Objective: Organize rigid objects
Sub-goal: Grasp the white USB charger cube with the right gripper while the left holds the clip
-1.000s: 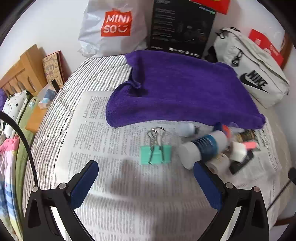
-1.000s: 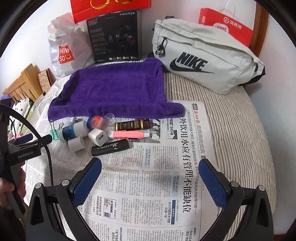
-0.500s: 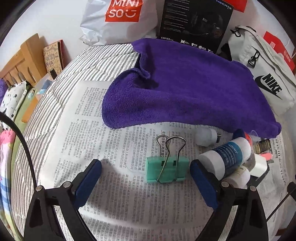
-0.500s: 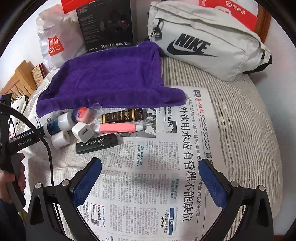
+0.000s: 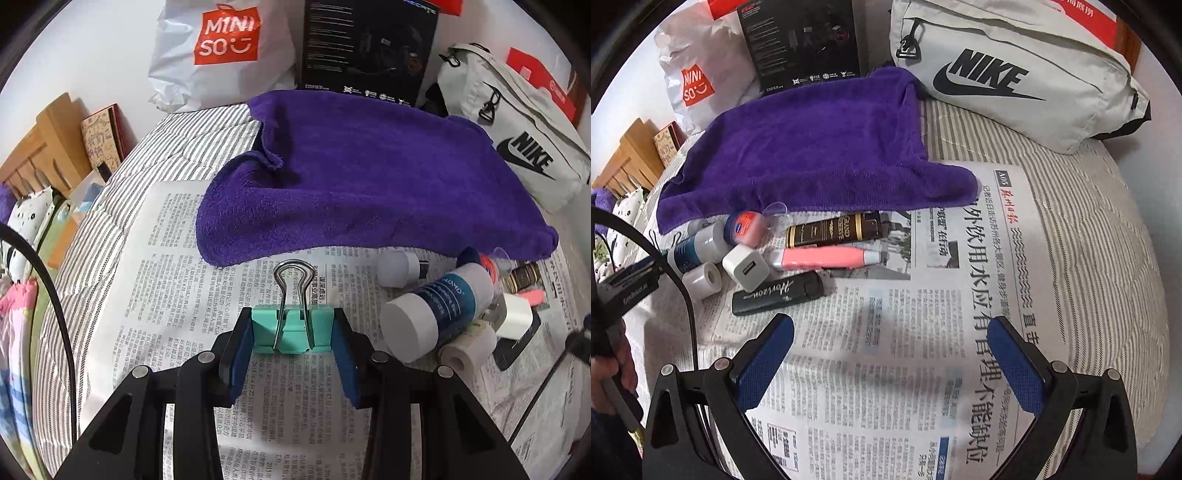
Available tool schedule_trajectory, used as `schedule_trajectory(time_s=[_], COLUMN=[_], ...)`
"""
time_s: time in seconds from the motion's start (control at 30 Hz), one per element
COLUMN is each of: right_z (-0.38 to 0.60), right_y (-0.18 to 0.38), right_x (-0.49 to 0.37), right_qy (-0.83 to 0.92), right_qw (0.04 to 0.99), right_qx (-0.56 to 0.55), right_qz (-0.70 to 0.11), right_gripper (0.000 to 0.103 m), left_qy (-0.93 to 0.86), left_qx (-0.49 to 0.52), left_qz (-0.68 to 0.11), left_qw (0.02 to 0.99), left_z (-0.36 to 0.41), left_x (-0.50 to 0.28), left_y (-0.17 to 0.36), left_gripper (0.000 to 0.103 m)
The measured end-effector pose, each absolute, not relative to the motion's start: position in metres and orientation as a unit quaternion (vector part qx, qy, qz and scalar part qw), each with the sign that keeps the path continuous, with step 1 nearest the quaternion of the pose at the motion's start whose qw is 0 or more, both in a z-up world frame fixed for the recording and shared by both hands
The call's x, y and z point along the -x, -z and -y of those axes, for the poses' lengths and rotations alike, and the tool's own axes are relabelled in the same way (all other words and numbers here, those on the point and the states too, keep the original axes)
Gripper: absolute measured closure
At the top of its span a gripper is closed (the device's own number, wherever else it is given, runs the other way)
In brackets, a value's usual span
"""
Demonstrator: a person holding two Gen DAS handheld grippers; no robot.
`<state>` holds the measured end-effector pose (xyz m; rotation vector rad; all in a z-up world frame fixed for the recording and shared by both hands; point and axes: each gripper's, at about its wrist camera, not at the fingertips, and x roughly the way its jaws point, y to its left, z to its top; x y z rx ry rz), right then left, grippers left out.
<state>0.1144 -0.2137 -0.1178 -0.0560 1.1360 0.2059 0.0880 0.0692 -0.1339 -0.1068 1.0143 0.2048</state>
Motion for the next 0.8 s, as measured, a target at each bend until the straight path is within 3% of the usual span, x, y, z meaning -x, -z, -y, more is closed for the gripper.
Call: schedule_trajectory(time_s=[0.53, 0.8], right_z=[0.164, 0.130], right_y=[0.123, 0.132], right_x=[-0.125, -0.135], right_qy=[-0.202, -0.245], right_qw=[0.830, 0.821], right_qx=[-0.026, 0.038], right_qz=[-0.519, -0.515], right_gripper=[0.004, 0.026], left_qy=[-0.089, -0.074], left_qx=[0.050, 0.057], left_qz=[-0.488, -0.490], left_qw=[0.867, 0.867], left_z=[-0.069, -0.074], left_x=[-0.089, -0.087], left_y=[0.134, 0.134], left_gripper=[0.064, 0.064])
